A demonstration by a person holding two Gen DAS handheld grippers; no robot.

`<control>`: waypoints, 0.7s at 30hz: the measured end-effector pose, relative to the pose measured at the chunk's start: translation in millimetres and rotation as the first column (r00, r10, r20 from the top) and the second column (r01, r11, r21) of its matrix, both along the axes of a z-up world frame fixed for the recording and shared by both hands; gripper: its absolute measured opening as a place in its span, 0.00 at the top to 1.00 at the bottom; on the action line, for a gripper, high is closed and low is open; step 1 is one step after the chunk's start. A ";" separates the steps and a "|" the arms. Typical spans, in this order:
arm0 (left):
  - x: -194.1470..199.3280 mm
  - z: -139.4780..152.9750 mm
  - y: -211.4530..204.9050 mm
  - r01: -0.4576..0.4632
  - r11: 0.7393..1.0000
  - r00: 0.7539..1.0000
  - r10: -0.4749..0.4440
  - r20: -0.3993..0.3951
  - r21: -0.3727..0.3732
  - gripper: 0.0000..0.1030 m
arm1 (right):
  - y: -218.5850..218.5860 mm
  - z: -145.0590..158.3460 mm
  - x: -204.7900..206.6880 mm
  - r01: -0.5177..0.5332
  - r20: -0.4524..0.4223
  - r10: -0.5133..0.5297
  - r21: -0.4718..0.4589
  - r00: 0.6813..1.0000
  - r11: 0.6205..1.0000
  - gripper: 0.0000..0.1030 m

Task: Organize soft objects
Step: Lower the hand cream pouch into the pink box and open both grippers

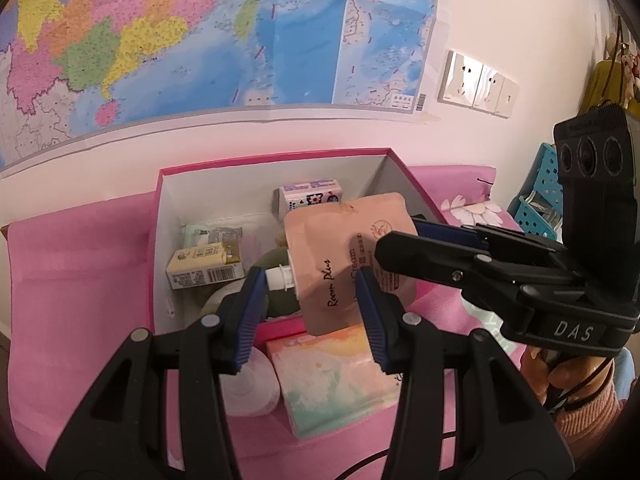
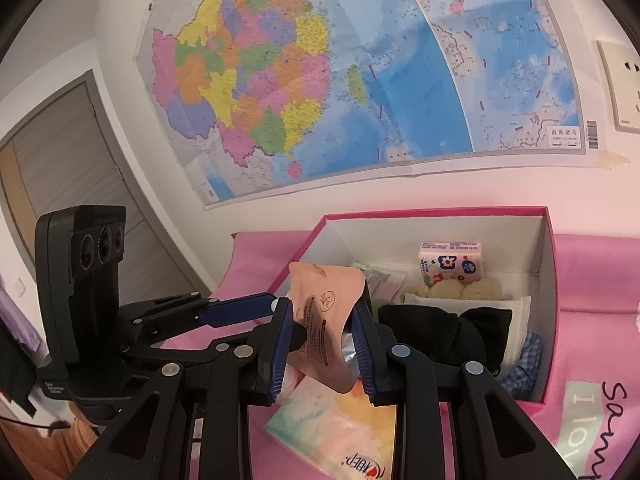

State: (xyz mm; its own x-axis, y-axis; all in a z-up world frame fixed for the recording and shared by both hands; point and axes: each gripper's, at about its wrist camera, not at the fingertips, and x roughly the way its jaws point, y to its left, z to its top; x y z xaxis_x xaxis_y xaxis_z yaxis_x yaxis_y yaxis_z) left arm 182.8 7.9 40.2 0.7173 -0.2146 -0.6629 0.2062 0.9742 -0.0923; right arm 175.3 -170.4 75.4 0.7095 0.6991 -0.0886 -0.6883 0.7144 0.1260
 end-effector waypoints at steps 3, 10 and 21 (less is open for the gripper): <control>5.7 -1.3 0.1 -0.005 1.000 1.000 0.005 -0.008 0.013 0.53 | 1.7 1.8 7.5 0.007 -0.009 -0.007 -0.001 1.000 1.000 0.71; 20.8 -6.7 0.5 -0.016 0.999 0.999 0.017 -0.036 0.031 0.53 | 6.1 5.8 26.2 0.018 -0.032 -0.018 -0.009 0.999 1.000 0.71; 42.6 -14.2 -4.5 -0.040 0.996 0.997 0.045 -0.066 0.077 0.53 | 15.9 10.2 50.7 0.052 -0.050 -0.054 -0.035 0.997 0.998 0.71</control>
